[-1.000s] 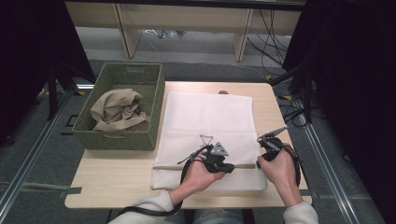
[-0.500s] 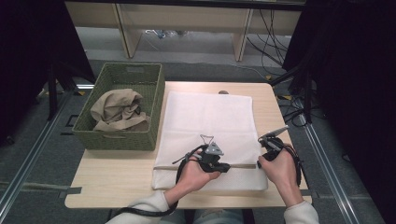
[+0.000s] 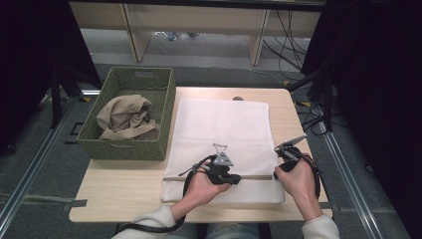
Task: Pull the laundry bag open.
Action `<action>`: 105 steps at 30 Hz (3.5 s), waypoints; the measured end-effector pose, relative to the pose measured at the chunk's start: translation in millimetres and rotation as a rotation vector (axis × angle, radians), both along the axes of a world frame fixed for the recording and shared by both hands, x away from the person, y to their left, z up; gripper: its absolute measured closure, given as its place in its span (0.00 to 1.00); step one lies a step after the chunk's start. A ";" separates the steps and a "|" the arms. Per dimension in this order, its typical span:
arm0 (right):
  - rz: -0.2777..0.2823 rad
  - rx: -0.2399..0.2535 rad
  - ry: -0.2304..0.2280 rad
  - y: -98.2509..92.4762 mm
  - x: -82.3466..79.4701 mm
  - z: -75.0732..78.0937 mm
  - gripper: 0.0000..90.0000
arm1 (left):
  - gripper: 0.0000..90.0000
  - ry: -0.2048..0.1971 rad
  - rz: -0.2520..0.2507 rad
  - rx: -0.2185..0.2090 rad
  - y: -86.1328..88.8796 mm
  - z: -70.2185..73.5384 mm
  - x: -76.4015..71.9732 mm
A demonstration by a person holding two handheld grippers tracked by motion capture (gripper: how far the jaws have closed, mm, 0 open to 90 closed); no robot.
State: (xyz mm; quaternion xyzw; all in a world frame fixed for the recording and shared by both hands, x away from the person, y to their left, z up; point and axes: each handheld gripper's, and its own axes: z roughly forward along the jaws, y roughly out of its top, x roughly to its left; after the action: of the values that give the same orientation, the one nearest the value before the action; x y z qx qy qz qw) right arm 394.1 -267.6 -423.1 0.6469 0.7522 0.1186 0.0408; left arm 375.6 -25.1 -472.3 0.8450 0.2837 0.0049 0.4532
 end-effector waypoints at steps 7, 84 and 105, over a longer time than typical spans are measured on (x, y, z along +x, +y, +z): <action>0.020 -0.007 -0.015 -5.0 1.4 -2.3 0.95 | 0.96 -0.008 -0.001 0.009 5.4 -0.2 0.2; -0.002 -0.025 0.000 -0.3 1.0 -5.7 0.95 | 0.96 -0.028 0.072 -0.037 69.3 -9.1 -16.7; -0.008 -0.014 0.005 1.2 0.5 -4.5 0.95 | 0.96 -0.030 0.119 -0.039 85.1 -7.7 -21.8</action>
State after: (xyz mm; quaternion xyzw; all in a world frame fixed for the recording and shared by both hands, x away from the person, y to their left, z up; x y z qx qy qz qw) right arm 394.6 -266.3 -427.6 0.6498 0.7506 0.1116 0.0436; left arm 353.8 60.0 -480.0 0.8175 0.3266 0.0392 0.4728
